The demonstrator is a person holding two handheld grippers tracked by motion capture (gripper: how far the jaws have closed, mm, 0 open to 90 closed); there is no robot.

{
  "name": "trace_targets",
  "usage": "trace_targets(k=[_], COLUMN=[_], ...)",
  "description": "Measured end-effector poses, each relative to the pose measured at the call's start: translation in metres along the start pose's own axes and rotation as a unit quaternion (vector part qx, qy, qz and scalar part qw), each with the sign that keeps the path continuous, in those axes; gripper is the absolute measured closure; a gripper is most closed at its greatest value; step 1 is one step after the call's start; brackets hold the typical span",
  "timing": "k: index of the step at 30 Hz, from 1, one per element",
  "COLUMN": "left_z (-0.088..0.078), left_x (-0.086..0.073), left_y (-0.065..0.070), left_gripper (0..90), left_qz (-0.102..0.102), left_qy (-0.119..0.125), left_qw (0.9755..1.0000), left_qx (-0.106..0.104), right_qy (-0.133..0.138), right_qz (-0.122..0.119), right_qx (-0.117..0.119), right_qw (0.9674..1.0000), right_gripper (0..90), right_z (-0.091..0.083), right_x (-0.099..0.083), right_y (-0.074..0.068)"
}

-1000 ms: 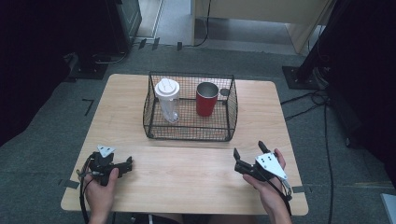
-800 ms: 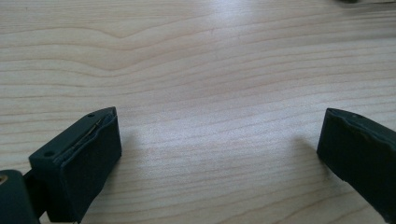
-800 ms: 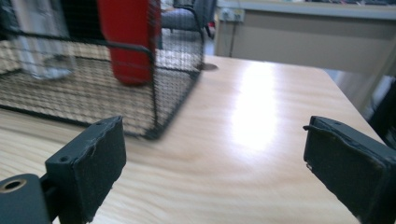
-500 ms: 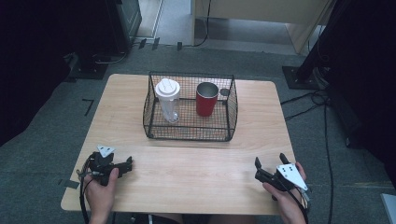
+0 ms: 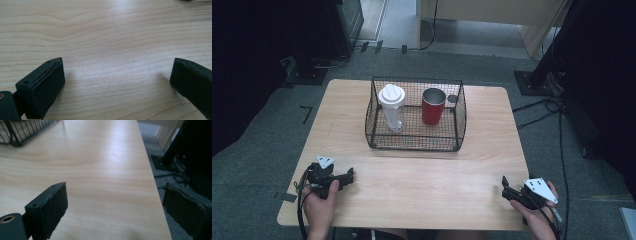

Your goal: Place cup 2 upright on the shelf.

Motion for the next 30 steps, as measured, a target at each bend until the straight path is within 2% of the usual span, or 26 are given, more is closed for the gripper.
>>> trace_targets(k=[4,8,10,14,16,19,21,24,30], left_z=[0.000,0.000,0.000,0.000,0.000,0.000,0.000,0.000,0.000], left_x=[0.000,0.000,0.000,0.000,0.000,0.000,0.000,0.000,0.000], left_y=[0.000,0.000,0.000,0.000,0.000,0.000,0.000,0.001,0.001], left_gripper=[0.5,0.5,0.5,0.5,0.5,0.4,0.4,0.5,0.4], left_qz=[0.000,0.000,0.000,0.002,0.002,0.004,0.005,0.002,0.002], left_qy=[0.000,0.000,0.000,-0.001,0.000,-0.001,-0.001,-0.001,-0.001], left_qw=[1.0000,1.0000,1.0000,1.0000,1.0000,1.0000,1.0000,1.0000,1.0000], left_qx=[0.000,0.000,0.000,0.000,-0.001,-0.001,-0.002,0.000,0.000], right_qy=[-0.057,-0.086,-0.110,-0.116,-0.121,-0.122,-0.122,-0.122,-0.121], right_qz=[-0.003,0.007,0.013,0.026,0.040,0.033,0.031,0.041,0.041], right_qx=[-0.001,0.004,0.009,0.027,0.039,0.049,0.050,0.038,0.037], right_qw=[0.9984,0.9962,0.9938,0.9926,0.9911,0.9908,0.9908,0.9910,0.9911], right_gripper=[6.6,10.1,13.4,13.6,13.5,13.5,13.6,13.5,13.5], right_z=[0.002,0.002,0.002,0.001,0.001,0.001,0.001,0.002,0.003], right_x=[-0.005,-0.008,-0.011,-0.012,-0.013,-0.013,-0.013,-0.012,-0.012], right_y=[0.005,0.010,0.012,0.013,0.013,0.011,0.011,0.009,0.008])
Point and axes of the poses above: each handheld gripper's, and its own axes: z roughly forward along the jaws, x roughly out of its top, y roughly to its right, the point moved 3 cm from there along z, roughly forward along the jaws, and after that the axes turned 3 degrees about x, right-handed, at the moved point
